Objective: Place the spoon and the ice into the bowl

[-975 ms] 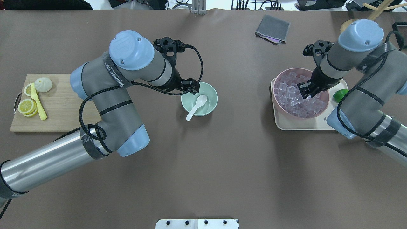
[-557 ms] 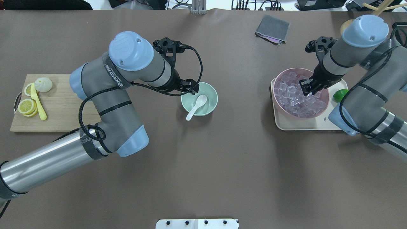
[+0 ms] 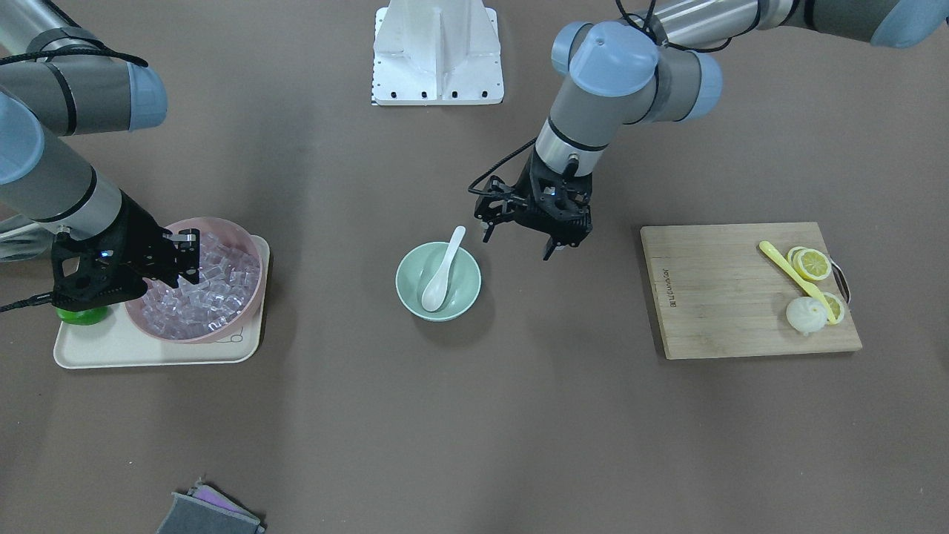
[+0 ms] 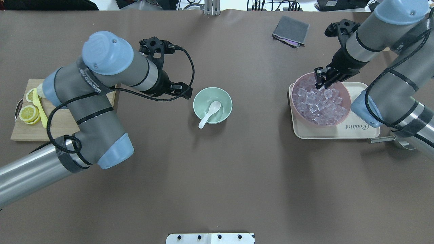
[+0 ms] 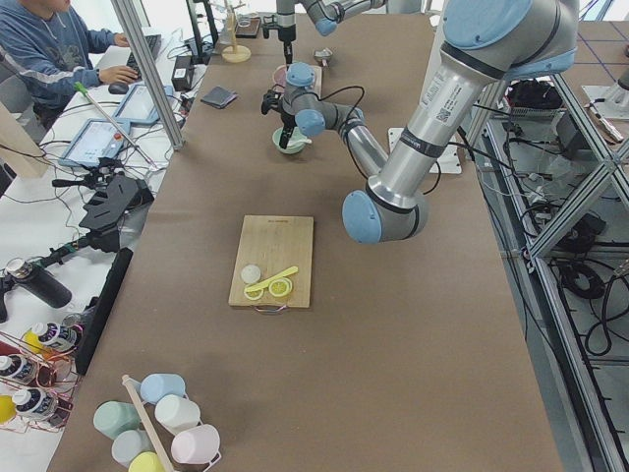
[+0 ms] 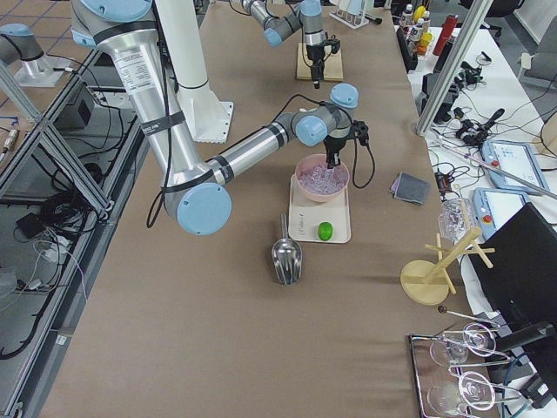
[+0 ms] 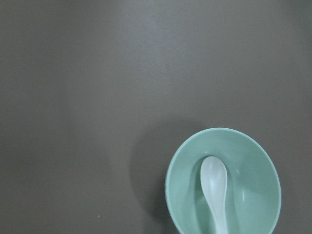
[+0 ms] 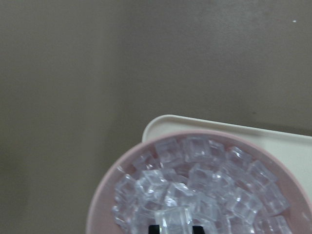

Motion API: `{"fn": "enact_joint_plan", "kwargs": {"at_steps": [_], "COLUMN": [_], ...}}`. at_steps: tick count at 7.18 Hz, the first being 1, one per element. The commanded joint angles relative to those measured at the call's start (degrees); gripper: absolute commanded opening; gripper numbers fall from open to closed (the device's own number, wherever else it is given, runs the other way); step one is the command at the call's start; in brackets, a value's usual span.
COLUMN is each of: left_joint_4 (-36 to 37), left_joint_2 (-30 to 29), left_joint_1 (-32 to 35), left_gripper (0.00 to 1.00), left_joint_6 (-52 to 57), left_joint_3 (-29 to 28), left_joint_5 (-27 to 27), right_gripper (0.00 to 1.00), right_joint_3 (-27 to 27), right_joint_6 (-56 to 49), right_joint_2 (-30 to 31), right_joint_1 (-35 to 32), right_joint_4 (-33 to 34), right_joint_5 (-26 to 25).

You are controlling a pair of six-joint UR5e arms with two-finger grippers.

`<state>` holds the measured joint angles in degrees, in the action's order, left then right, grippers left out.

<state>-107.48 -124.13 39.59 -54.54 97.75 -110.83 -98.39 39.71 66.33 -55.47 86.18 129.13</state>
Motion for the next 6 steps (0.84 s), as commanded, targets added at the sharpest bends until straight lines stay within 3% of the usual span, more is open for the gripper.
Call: {"fn": "enact_joint_plan", "kwargs": {"at_steps": [1,3,4,6], "left_joint_4": [-0.1,-0.1,-0.1,-0.1], "left_joint_2": [6.2,13.2,16.3,20.6], "left_joint_1": [5.4,10.9,15.0,20.9], "left_gripper": [0.97,0.97,0.97,0.97], "left_joint_6": [7.0,14.5,18.8,26.6], "left_joint_3": [3.5,7.3,8.0,8.4], "left_joint_5": [-4.9,-9.6,-13.4,-17.6], "right_gripper": [0.00,0.00,0.00,0.00], "right_joint_3": [0.0,0.6,2.0,11.5], "right_joint_6": [10.0,19.7,24.9,35.2], "right_joint_2": [-5.6,-11.1,-14.5,-18.7], "right_joint_1": [2.1,8.2,11.5,16.4], "right_joint_4": [-0.4,-0.5,-1.4,-14.5], "right_joint_5": [0.8,-2.6,-6.8,-13.3]}}
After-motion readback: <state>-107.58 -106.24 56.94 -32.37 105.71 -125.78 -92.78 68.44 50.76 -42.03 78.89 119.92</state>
